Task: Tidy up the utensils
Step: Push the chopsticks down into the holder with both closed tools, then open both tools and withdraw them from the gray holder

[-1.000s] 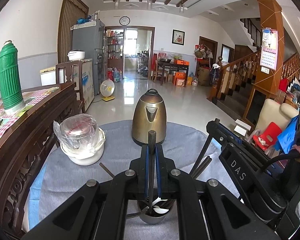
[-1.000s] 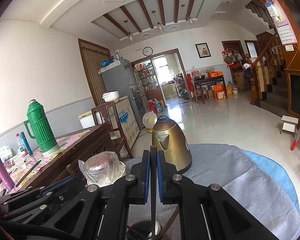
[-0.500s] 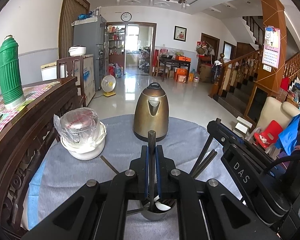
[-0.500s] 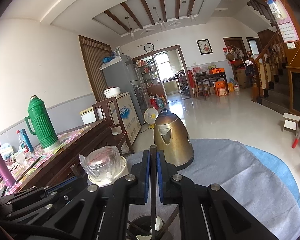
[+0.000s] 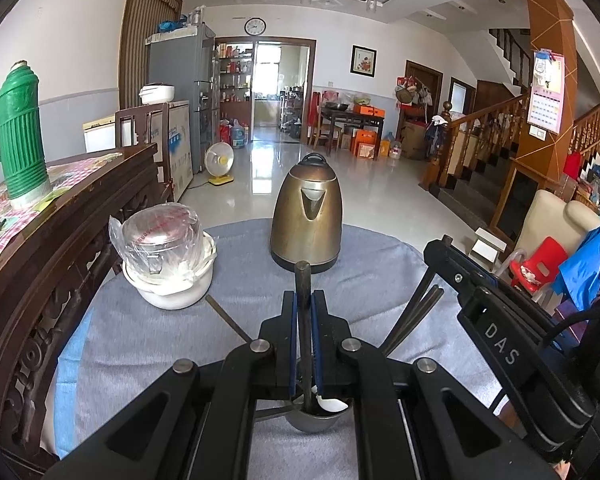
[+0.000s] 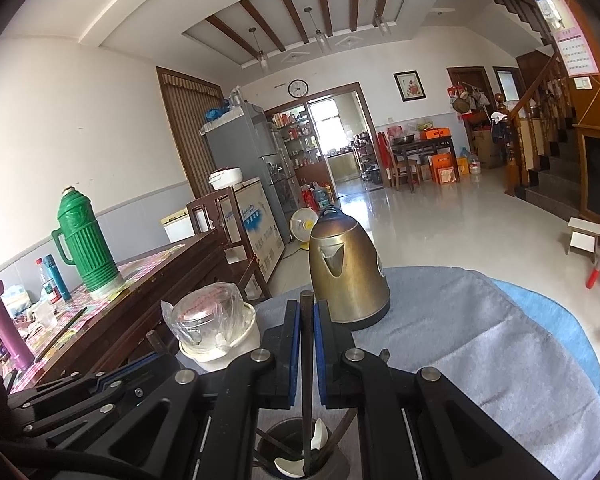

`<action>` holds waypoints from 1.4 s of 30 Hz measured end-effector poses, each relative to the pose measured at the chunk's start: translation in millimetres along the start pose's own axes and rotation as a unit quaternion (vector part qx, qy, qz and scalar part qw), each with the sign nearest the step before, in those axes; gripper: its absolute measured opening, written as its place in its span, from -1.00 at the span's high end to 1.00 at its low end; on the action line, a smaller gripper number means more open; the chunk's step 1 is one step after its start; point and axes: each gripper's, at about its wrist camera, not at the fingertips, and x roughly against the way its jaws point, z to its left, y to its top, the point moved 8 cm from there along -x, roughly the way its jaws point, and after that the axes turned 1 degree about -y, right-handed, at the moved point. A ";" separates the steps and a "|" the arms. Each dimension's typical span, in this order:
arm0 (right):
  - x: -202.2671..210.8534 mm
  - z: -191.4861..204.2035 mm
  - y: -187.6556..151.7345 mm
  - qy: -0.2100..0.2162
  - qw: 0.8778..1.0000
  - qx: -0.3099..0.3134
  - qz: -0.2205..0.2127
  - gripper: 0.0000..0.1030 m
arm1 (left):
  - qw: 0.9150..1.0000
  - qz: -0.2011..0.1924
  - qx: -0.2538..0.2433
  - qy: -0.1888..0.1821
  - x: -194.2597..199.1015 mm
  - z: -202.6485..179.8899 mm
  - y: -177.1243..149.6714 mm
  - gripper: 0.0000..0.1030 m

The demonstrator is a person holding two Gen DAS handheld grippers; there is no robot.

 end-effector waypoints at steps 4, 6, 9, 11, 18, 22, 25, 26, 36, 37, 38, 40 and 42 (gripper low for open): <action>0.2 -0.2 -2.7 0.001 1.000 -0.002 0.004 0.85 | 1.000 0.005 0.000 -0.003 -1.0 0.8 -2.5 0.86; -0.3 -0.5 -4.0 0.004 1.000 -0.004 0.009 0.85 | 1.000 0.009 0.000 -0.006 -2.3 1.1 -4.1 0.86; -1.4 -0.2 -7.1 0.007 1.000 -0.009 0.016 0.81 | 1.000 0.013 0.001 -0.010 -3.0 1.9 -5.6 0.86; -0.8 -1.7 -8.0 0.007 1.000 -0.012 0.017 0.79 | 1.000 0.014 0.000 -0.010 -2.3 2.5 -6.2 0.86; -0.5 -9.4 -11.8 0.018 0.998 -0.045 0.039 0.78 | 1.000 0.004 -0.011 0.006 6.8 4.1 -5.8 0.83; 1.5 -17.4 -13.9 0.021 0.996 -0.071 0.047 0.77 | 1.000 0.004 -0.015 0.019 12.2 7.4 -8.2 0.48; 5.2 -24.1 -14.5 0.028 0.994 -0.090 0.047 0.74 | 0.999 -0.009 -0.020 0.032 21.1 10.3 -7.7 0.03; 7.0 -26.0 -14.3 0.031 0.994 -0.096 0.046 0.71 | 0.999 -0.013 -0.023 0.035 24.1 11.4 -7.5 0.00; 35.5 -48.0 -12.4 0.036 0.989 -0.140 0.022 0.35 | 0.995 -0.033 -0.064 0.064 61.5 6.1 -21.4 -0.42; 39.1 -49.2 -12.7 0.035 0.989 -0.140 0.019 0.34 | 0.995 -0.033 -0.069 0.065 65.5 4.7 -24.8 -0.48; 43.5 -50.8 -13.9 0.033 0.989 -0.141 0.016 0.33 | 0.995 -0.034 -0.071 0.066 67.3 3.5 -26.8 -0.51; 48.9 -53.1 -16.8 0.030 0.989 -0.141 0.018 0.32 | 0.995 -0.028 -0.075 0.064 72.8 0.6 -36.9 -0.56; 54.4 -55.2 -21.8 0.026 0.989 -0.142 0.024 0.32 | 0.996 -0.015 -0.075 0.052 75.0 -2.8 -47.2 -0.58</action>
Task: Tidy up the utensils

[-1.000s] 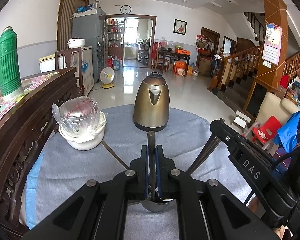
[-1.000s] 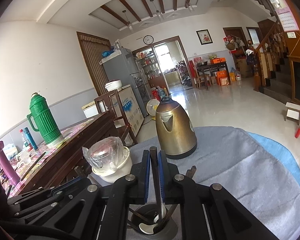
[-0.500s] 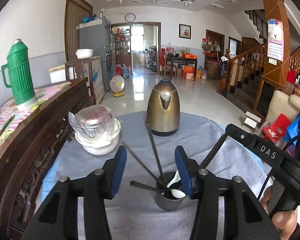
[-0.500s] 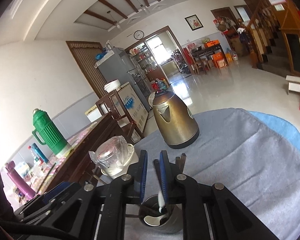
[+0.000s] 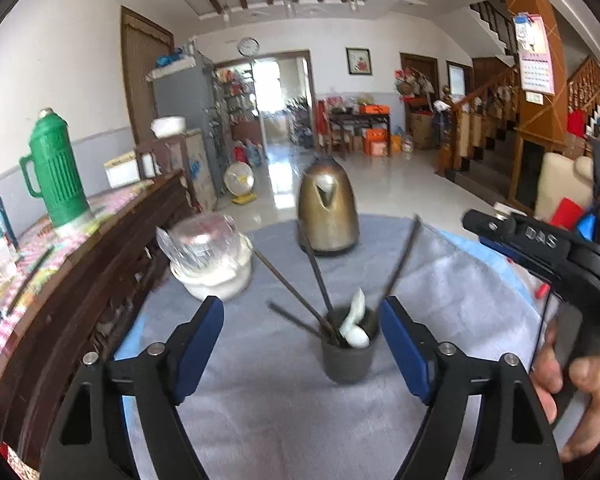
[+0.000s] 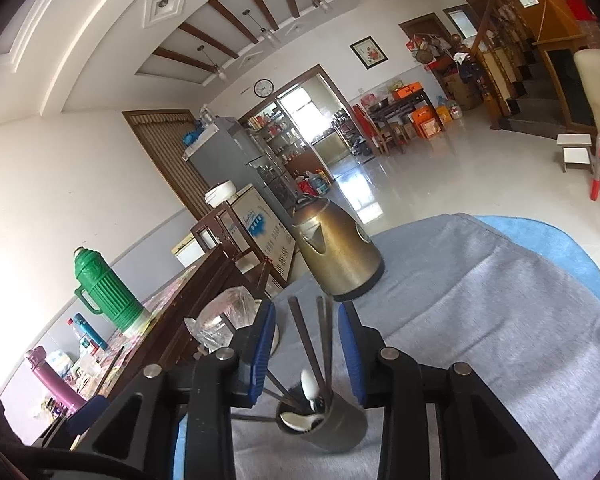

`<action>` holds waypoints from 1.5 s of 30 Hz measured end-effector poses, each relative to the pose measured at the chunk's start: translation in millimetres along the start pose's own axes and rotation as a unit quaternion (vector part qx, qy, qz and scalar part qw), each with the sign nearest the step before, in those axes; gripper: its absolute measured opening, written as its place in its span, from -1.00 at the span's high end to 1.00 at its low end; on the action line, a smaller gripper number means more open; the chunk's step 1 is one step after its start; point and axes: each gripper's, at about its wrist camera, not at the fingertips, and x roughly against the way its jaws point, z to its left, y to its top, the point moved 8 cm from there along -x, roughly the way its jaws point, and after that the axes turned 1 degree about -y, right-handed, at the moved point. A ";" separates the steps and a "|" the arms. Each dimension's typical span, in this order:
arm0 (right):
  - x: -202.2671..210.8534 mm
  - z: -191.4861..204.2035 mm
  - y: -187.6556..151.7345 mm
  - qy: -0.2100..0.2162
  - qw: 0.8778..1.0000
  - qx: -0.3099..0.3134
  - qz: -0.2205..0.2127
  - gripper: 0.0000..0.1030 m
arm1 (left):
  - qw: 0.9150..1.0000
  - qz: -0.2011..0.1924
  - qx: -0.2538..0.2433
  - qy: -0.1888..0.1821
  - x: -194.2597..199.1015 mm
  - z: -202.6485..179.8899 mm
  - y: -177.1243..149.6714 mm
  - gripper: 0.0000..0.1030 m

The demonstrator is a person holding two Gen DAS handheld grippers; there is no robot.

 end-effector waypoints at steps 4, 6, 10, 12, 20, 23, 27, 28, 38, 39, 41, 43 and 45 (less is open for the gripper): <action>8.1 -8.0 -13.2 -0.009 1.000 -0.004 0.017 0.31 | 1.000 0.029 0.003 -0.006 3.8 -3.4 -22.0 -0.59; 12.3 -11.4 -21.5 -0.016 0.999 -0.002 0.027 0.08 | 0.999 0.041 0.013 -0.008 4.5 -1.3 -30.5 -0.59; 26.4 -12.9 -36.0 -0.025 0.999 0.015 0.030 -0.28 | 0.997 0.067 0.047 0.000 5.0 10.5 -48.6 -0.60; 34.3 -13.1 -44.9 -0.035 0.998 0.034 0.033 -0.28 | 0.996 0.072 0.057 0.024 6.1 19.6 -56.5 -0.60; 62.0 -25.0 -72.7 -0.055 0.996 0.050 0.051 -0.27 | 0.990 0.077 0.071 0.097 20.0 40.4 -79.2 -0.66; 75.2 -23.4 -80.9 -0.058 0.995 0.058 0.051 -0.27 | 0.988 0.075 0.076 0.109 26.8 43.4 -81.7 -0.68; 94.7 -16.4 -89.4 -0.060 0.994 0.078 0.045 -0.27 | 0.988 0.069 0.074 0.117 37.9 44.1 -82.6 -0.69; 99.0 -14.6 -91.5 -0.060 0.994 0.081 0.043 -0.27 | 0.988 0.067 0.069 0.120 41.3 42.9 -82.8 -0.69; 133.7 6.9 -102.6 -0.050 0.993 0.103 0.031 -0.27 | 0.980 0.044 0.049 0.189 79.3 47.5 -90.6 -0.69; 138.3 8.4 -102.8 -0.049 0.993 0.105 0.030 -0.27 | 0.979 0.044 0.051 0.193 83.3 48.8 -92.5 -0.69; 147.0 10.7 -103.8 -0.046 0.993 0.105 0.026 -0.27 | 0.978 0.042 0.050 0.199 90.0 49.5 -94.8 -0.69; 152.9 12.6 -104.6 -0.045 0.993 0.106 0.024 -0.27 | 0.978 0.040 0.047 0.200 96.1 48.6 -96.7 -0.69; 160.0 14.6 -106.2 -0.043 0.993 0.106 0.022 -0.27 | 0.978 0.039 0.045 0.199 100.7 46.9 -98.0 -0.69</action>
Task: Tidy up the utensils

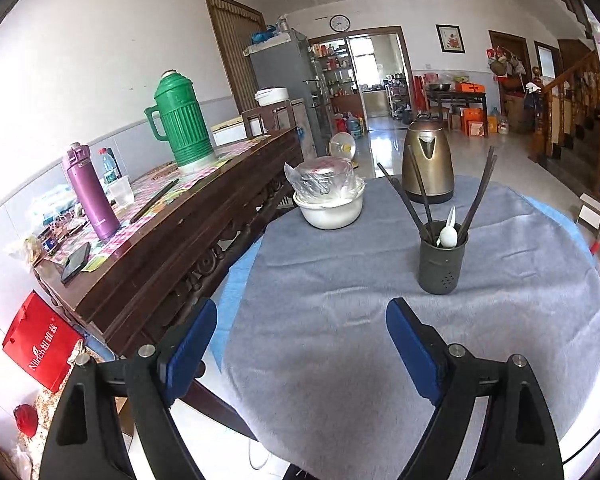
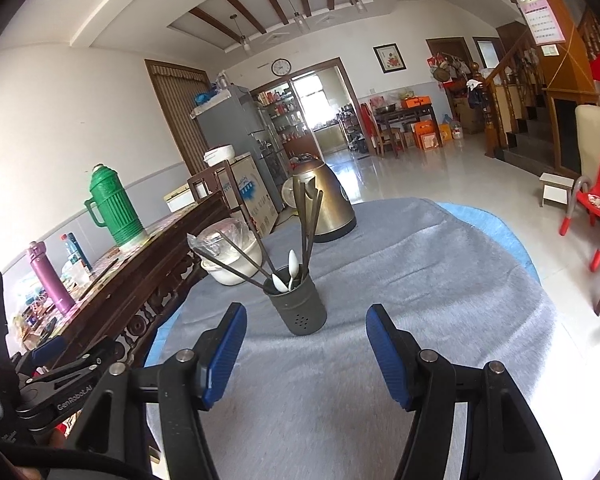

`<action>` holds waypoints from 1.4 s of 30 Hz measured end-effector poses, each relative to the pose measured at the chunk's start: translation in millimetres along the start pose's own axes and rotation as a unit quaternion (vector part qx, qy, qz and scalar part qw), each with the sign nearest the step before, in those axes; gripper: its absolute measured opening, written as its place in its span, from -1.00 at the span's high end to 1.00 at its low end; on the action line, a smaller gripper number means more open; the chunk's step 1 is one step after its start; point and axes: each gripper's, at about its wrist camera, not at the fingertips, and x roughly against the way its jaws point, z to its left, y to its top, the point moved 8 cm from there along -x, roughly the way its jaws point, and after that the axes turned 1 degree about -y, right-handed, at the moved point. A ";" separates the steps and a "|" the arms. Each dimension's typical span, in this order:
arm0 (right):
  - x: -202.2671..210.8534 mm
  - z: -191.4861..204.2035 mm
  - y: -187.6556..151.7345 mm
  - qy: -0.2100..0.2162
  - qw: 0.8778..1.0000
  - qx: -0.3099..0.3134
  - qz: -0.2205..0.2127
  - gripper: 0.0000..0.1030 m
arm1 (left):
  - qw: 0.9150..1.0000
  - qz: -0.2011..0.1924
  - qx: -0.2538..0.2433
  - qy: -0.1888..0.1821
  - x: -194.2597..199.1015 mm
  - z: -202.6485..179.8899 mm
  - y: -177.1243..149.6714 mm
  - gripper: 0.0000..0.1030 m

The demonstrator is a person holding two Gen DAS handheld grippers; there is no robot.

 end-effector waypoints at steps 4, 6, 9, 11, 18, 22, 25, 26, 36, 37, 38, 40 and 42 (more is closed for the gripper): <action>10.9 7.2 -3.5 0.001 1.000 0.005 -0.001 -0.27 | 1.000 -0.002 0.000 -0.008 11.8 2.7 -2.2 -0.69; 17.6 11.8 -4.6 -0.001 1.000 0.013 -0.003 -0.27 | 1.000 -0.007 0.001 -0.008 17.7 4.5 -2.0 -0.69; 27.1 17.7 -5.2 -0.003 1.000 0.021 -0.007 -0.28 | 1.000 -0.016 0.006 -0.010 26.8 11.2 -2.0 -0.69; 33.5 20.9 -5.0 -0.005 1.000 0.025 -0.010 -0.28 | 1.000 -0.020 0.010 -0.010 30.2 14.9 -1.5 -0.69; 47.7 35.4 -5.2 -0.019 0.999 0.042 -0.013 -0.34 | 0.999 -0.036 0.025 -0.003 39.9 35.2 -3.0 -0.69; 49.5 43.8 -8.2 -0.024 0.998 0.052 -0.008 -0.36 | 0.999 -0.035 0.033 -0.001 40.5 44.0 -8.9 -0.70; 48.2 51.8 -13.5 -0.023 0.998 0.061 -0.001 -0.36 | 0.999 -0.033 0.035 -0.001 40.9 47.9 -13.5 -0.70; 47.6 54.3 -15.8 -0.025 0.998 0.064 0.001 -0.36 | 0.999 -0.033 0.034 -0.001 41.2 48.6 -14.9 -0.70; 40.4 69.8 -34.1 -0.032 0.996 0.080 0.013 -0.36 | 0.999 -0.040 0.033 -0.007 44.5 52.2 -18.6 -0.70; 39.7 70.2 -34.8 -0.031 0.996 0.079 0.014 -0.36 | 0.999 -0.041 0.033 -0.008 44.8 52.4 -19.0 -0.70; 38.8 70.3 -35.1 -0.031 0.996 0.077 0.015 -0.36 | 0.999 -0.041 0.034 -0.009 44.9 52.3 -19.1 -0.70; 38.2 69.2 -35.3 -0.033 0.996 0.076 0.016 -0.36 | 0.999 -0.042 0.033 -0.010 45.2 52.6 -19.7 -0.70; 38.0 68.3 -35.3 -0.037 0.996 0.076 0.015 -0.36 | 0.999 -0.042 0.032 -0.011 45.2 52.9 -20.4 -0.70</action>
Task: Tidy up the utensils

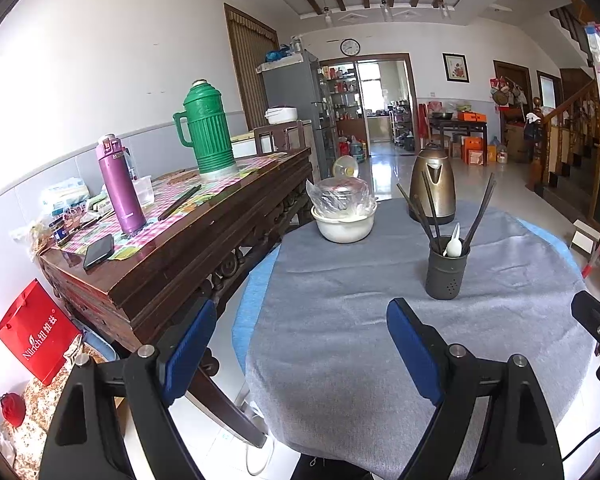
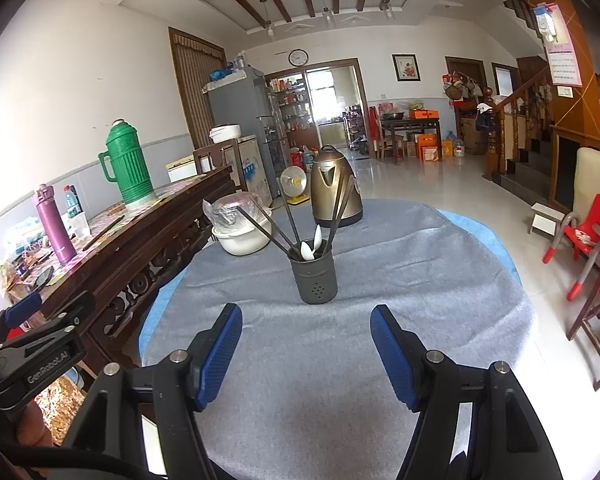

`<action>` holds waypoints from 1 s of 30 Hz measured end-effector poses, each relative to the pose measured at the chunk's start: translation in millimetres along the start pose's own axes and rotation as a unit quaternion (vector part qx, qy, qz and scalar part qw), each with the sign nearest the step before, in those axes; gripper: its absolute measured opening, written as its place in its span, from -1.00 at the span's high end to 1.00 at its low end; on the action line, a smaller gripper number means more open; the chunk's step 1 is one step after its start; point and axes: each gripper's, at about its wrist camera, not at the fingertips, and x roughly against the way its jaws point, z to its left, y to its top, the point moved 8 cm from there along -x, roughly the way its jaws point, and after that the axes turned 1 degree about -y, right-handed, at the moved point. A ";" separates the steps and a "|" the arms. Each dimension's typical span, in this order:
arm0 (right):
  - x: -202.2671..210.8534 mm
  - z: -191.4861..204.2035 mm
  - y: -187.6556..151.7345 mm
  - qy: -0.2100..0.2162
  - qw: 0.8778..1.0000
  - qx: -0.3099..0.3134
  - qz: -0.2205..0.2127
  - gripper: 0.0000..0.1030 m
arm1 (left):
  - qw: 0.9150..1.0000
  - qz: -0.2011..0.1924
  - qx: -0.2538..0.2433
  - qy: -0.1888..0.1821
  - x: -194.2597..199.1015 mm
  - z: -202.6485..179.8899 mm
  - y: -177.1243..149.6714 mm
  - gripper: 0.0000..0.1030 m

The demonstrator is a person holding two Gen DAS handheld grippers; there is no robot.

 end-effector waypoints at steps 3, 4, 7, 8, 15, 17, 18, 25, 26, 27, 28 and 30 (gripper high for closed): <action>0.5 0.0 0.4 -0.005 1.000 0.001 -0.003 -0.36 | 1.000 0.000 -0.001 -0.003 0.7 0.0 -0.1 -0.70; 1.2 0.0 1.0 -0.006 1.000 0.002 -0.005 -0.36 | 1.000 -0.001 0.000 -0.003 1.0 -0.1 -0.1 -0.70; 2.7 1.6 3.1 -0.007 1.000 0.004 -0.009 -0.36 | 1.000 -0.002 0.001 -0.006 1.9 0.0 0.3 -0.70; 3.7 1.7 3.5 -0.008 1.000 0.005 -0.011 -0.36 | 1.000 -0.003 0.002 -0.006 2.8 -0.1 0.2 -0.70; 6.1 4.8 5.9 -0.008 1.000 0.011 -0.015 -0.36 | 1.000 -0.003 0.004 -0.009 3.3 0.5 0.1 -0.70; 6.9 4.9 6.1 -0.008 1.000 0.010 -0.017 -0.36 | 1.000 -0.003 0.004 -0.009 4.0 0.2 0.6 -0.70; 7.3 5.4 6.8 -0.008 1.000 0.010 -0.018 -0.36 | 1.000 -0.004 0.004 -0.010 4.1 0.2 0.8 -0.70; 10.6 6.1 10.9 -0.010 1.000 0.010 -0.024 -0.36 | 1.000 -0.007 0.006 -0.013 7.4 0.6 2.7 -0.70; 11.1 6.0 11.3 -0.010 1.000 0.010 -0.025 -0.36 | 1.000 -0.008 0.007 -0.013 8.0 1.1 3.0 -0.70; 11.9 6.0 11.9 -0.010 1.000 0.010 -0.026 -0.36 | 1.000 -0.008 0.007 -0.013 8.0 1.5 3.4 -0.70; 12.4 6.0 12.5 -0.011 1.000 0.010 -0.027 -0.36 | 1.000 -0.008 0.007 -0.013 8.5 1.5 3.8 -0.70; 13.6 5.4 13.5 -0.011 0.999 0.009 -0.029 -0.36 | 1.000 -0.009 0.008 -0.013 8.5 2.1 4.1 -0.70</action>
